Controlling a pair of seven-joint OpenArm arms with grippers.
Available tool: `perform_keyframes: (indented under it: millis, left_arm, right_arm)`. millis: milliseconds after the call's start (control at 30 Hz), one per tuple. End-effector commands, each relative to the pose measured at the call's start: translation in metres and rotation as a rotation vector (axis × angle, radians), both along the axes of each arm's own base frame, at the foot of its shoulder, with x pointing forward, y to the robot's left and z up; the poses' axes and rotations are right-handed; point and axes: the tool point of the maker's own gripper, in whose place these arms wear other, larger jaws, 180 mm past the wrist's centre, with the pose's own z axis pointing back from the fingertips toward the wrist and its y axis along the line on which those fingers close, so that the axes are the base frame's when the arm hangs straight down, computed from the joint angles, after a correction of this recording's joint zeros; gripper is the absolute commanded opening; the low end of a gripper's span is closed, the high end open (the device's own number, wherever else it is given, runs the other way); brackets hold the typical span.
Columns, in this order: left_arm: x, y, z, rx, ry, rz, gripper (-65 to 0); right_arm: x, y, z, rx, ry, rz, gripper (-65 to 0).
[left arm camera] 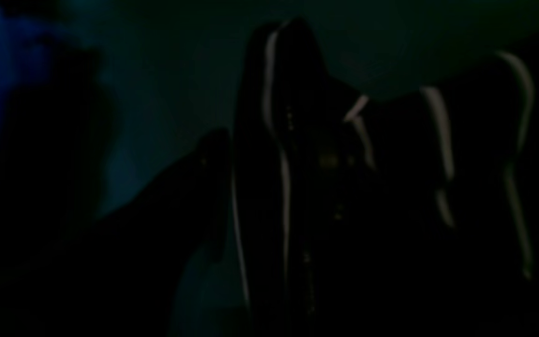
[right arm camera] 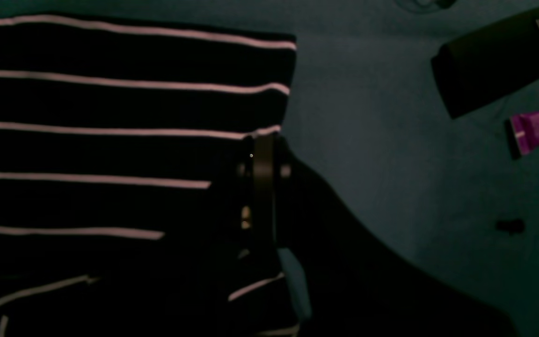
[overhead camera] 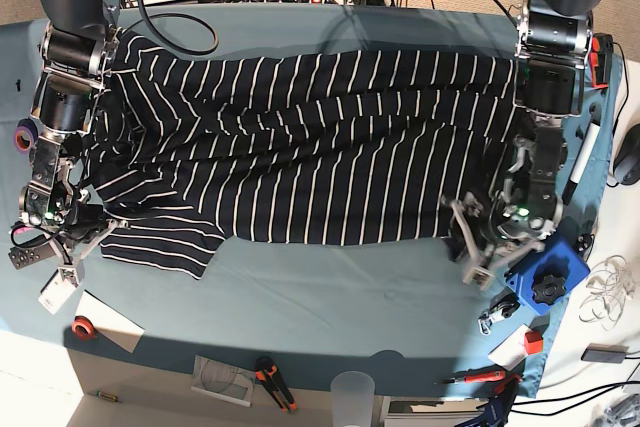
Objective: Layout the t-shirt on the table in an organized manner, then fold the t-shirt properly
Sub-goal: 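Grasp the shirt side edges with both grippers and pull them taut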
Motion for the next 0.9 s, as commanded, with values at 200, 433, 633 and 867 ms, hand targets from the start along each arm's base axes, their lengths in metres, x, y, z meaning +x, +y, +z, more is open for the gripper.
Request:
perform_keyframes:
  millis: [200, 433, 633, 867]
  left_arm:
    - [0.003, 0.024, -0.003, 0.055, 0.02, 0.048, -65.0]
    - [0.031, 0.044, 0.032, 0.108, -0.068, 0.126, -65.0]
    - [0.061, 0.045, 0.075, 0.102, -0.159, 0.14, -65.0]
    - [0.06, 0.061, 0.078, 0.119, -0.175, 0.191, -65.0]
  right_arm:
    - [0.013, -0.012, 0.027, -0.024, -0.07, -0.011, -65.0]
    - [0.033, -0.01, 0.048, -0.037, -0.223, 0.015, -65.0]
    - [0.048, -0.013, 0.071, -0.054, -0.363, 0.007, -65.0]
    - [0.046, -0.026, 0.074, -0.121, -0.366, -0.033, -65.0]
